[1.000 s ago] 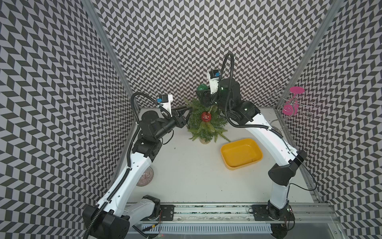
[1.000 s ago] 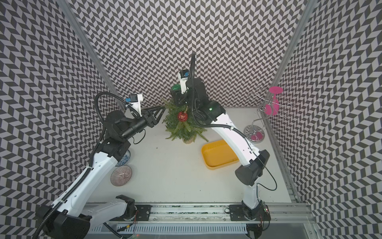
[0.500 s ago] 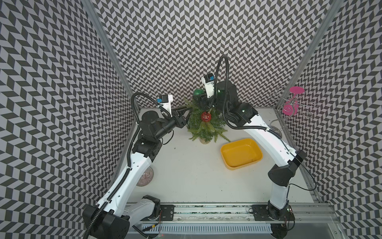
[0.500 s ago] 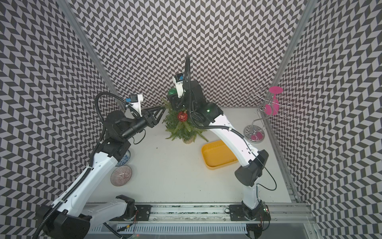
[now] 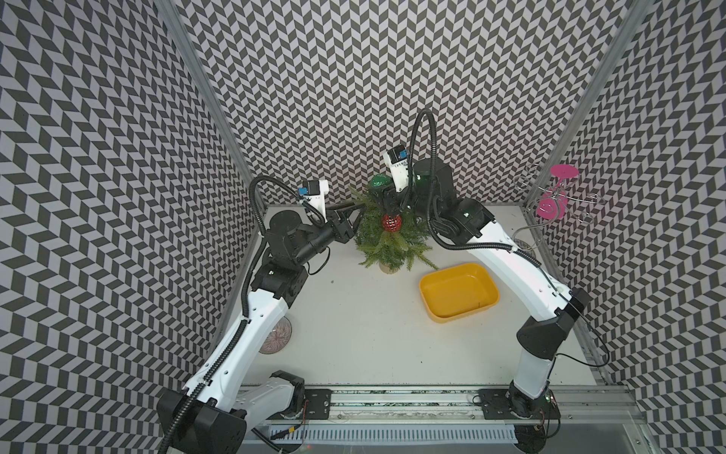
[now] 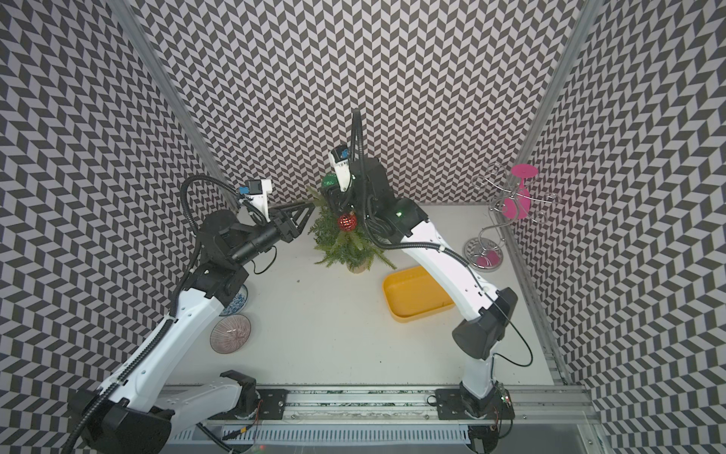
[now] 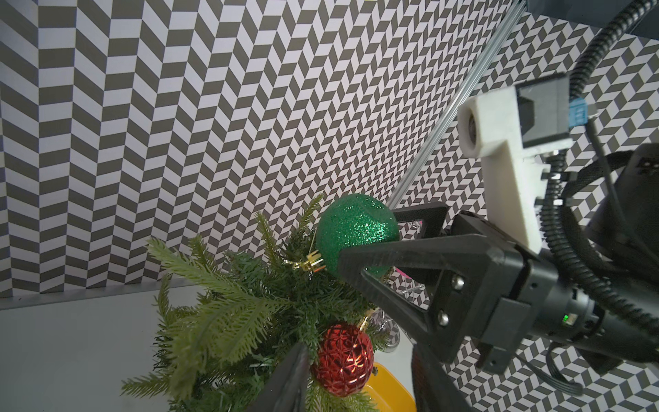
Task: Decorate the small christmas tree with ornaments
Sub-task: Hang an ornament on the christmas tree.
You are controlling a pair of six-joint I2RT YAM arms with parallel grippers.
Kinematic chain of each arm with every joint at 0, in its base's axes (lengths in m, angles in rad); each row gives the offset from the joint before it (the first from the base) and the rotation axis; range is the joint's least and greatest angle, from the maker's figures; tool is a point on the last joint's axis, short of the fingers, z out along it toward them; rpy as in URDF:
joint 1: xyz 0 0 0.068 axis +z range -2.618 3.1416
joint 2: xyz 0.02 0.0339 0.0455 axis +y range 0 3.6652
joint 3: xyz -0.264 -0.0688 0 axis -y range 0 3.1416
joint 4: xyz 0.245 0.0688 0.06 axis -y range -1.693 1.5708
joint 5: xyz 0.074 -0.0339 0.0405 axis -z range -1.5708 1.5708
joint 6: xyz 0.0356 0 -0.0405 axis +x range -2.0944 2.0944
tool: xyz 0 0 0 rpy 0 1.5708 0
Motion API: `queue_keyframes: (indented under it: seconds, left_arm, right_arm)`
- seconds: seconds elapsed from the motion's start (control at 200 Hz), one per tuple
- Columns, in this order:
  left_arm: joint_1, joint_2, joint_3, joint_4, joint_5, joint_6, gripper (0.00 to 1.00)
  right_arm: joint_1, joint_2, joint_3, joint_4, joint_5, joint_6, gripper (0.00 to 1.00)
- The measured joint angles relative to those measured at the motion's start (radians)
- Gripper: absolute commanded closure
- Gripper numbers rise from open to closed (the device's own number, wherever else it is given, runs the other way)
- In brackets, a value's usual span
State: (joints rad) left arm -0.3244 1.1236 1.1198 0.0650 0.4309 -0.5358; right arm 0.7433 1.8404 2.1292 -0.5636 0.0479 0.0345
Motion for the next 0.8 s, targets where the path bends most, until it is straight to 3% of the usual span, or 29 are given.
queue_keyframes:
  seconds: [0.516,0.801]
  left_arm:
    - [0.005,-0.007,-0.01,-0.008,-0.001,0.0,0.51]
    - [0.005,-0.023,-0.013,-0.015,-0.001,0.0,0.51]
  right_arm:
    - [0.007,-0.011,-0.038,-0.016,-0.004,-0.011,0.34]
    - [0.007,-0.031,-0.035,-0.063,-0.022,0.031,0.22]
